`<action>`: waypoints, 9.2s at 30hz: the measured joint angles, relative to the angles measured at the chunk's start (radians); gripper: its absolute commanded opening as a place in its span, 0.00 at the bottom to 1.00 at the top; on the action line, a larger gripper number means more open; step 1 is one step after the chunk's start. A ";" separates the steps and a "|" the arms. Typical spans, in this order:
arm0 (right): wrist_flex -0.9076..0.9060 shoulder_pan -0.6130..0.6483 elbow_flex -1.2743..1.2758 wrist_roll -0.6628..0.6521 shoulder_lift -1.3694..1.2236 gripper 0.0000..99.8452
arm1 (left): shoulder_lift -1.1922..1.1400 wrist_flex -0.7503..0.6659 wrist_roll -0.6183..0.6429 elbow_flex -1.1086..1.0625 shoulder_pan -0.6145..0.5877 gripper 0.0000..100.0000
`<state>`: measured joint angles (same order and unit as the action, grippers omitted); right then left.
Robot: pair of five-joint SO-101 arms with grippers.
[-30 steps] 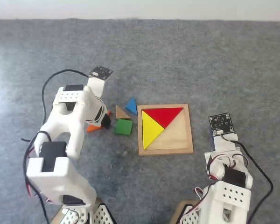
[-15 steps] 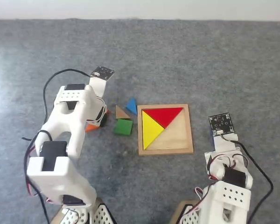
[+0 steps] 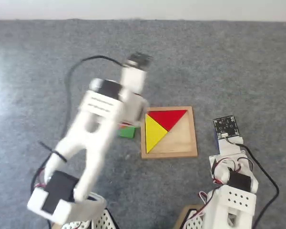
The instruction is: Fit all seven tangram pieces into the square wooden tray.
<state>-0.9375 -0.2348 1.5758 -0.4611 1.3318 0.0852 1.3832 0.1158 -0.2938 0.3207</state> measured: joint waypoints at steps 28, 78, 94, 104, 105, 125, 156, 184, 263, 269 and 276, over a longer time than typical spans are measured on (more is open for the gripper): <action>0.046 -0.183 0.000 0.103 0.000 0.01 | 0.000 -0.812 0.288 -0.420 0.350 0.01; 0.048 -0.166 0.000 0.104 0.000 0.01 | -0.233 -1.079 0.393 -0.358 0.322 0.12; 0.048 -0.149 0.000 0.101 0.000 0.01 | -0.233 -1.079 0.393 -0.358 0.321 0.19; 0.048 -0.149 0.000 0.101 0.000 0.01 | -0.233 -1.079 0.393 -0.358 0.293 0.19; 0.048 -0.147 0.000 0.101 0.000 0.01 | -0.233 -1.079 0.393 -0.358 0.293 0.19; 0.048 -0.143 0.000 0.101 0.000 0.01 | -0.233 -0.792 0.137 -0.146 0.183 0.19; 0.048 -0.143 0.000 0.101 0.000 0.01 | -0.397 -0.809 -0.061 -0.086 0.252 0.08; 0.048 -0.143 0.000 0.101 0.000 0.01 | 0.075 -0.204 -0.212 -0.110 -0.279 0.11; 0.048 -0.143 0.000 0.101 0.000 0.01 | -0.443 -0.270 0.011 0.112 -0.359 0.17; 0.048 -0.143 0.000 0.101 0.000 0.01 | -0.446 -0.236 -0.044 0.184 -0.433 0.17; 0.048 -0.143 0.000 0.101 0.000 0.01 | -0.457 -0.135 -0.017 0.313 -0.419 0.17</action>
<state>-0.8899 -0.3775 1.5758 -0.3598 1.3318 -0.3721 1.2482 0.0990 0.0192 -0.0982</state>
